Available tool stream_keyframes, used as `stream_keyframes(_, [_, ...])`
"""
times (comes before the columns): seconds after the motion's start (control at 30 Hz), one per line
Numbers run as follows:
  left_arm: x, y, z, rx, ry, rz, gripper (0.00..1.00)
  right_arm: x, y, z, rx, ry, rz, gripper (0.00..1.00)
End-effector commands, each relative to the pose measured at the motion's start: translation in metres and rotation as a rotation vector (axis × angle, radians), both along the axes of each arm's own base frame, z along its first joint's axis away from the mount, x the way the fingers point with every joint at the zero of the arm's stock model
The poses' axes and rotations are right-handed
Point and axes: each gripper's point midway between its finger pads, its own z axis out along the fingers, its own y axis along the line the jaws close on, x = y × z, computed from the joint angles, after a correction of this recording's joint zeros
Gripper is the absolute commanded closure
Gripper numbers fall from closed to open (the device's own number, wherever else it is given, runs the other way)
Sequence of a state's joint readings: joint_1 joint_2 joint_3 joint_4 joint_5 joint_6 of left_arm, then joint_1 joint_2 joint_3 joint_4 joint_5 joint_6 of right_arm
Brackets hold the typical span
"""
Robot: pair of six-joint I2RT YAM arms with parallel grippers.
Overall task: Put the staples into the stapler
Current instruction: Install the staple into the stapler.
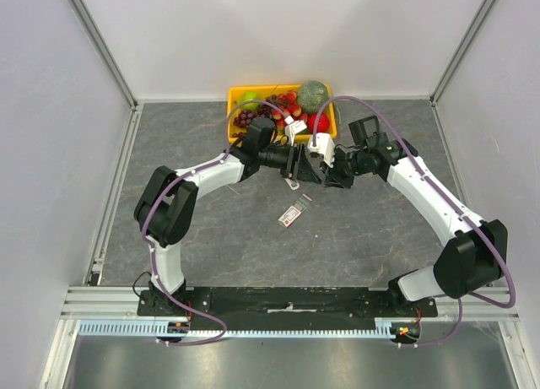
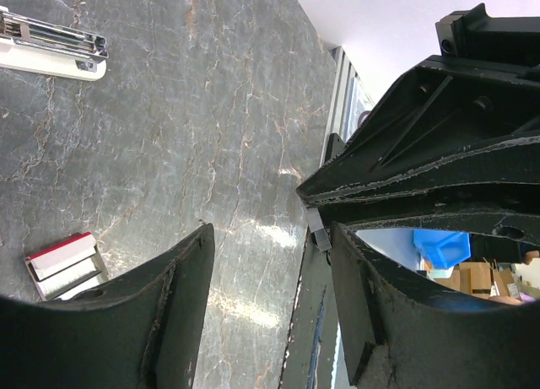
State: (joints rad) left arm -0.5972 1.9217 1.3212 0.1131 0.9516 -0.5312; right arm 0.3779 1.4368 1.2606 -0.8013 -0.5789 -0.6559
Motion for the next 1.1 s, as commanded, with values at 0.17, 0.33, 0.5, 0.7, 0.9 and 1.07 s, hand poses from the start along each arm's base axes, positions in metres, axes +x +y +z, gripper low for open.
stream_keyframes(0.17, [0.0050, -0.0035, 0.0094, -0.019, -0.040, -0.013, 0.38, -0.0060, 0.0054, 0.0186, 0.043, -0.051, 0.042, 0.92])
stream_keyframes(0.33, [0.0057, -0.0024, 0.0090, -0.019, -0.038, -0.011, 0.39, -0.0065, 0.0045, 0.0182, 0.042, -0.050, 0.042, 0.92])
stream_keyframes(0.5, [0.0067, -0.0012, 0.0090, -0.019, -0.041, -0.009, 0.40, -0.0056, 0.0040, 0.0198, 0.042, -0.059, 0.042, 0.91])
stream_keyframes(0.7, [0.0088, 0.0002, 0.0082, -0.017, -0.040, -0.003, 0.40, -0.0069, 0.0040, 0.0200, 0.043, -0.056, 0.045, 0.91])
stream_keyframes(0.9, [0.0098, 0.0011, 0.0084, -0.018, -0.040, -0.001, 0.42, -0.0074, 0.0038, 0.0199, 0.044, -0.056, 0.050, 0.91])
stream_keyframes(1.07, [0.0102, 0.0016, 0.0078, -0.018, -0.038, -0.001, 0.44, -0.0082, 0.0043, 0.0192, 0.043, -0.053, 0.054, 0.92])
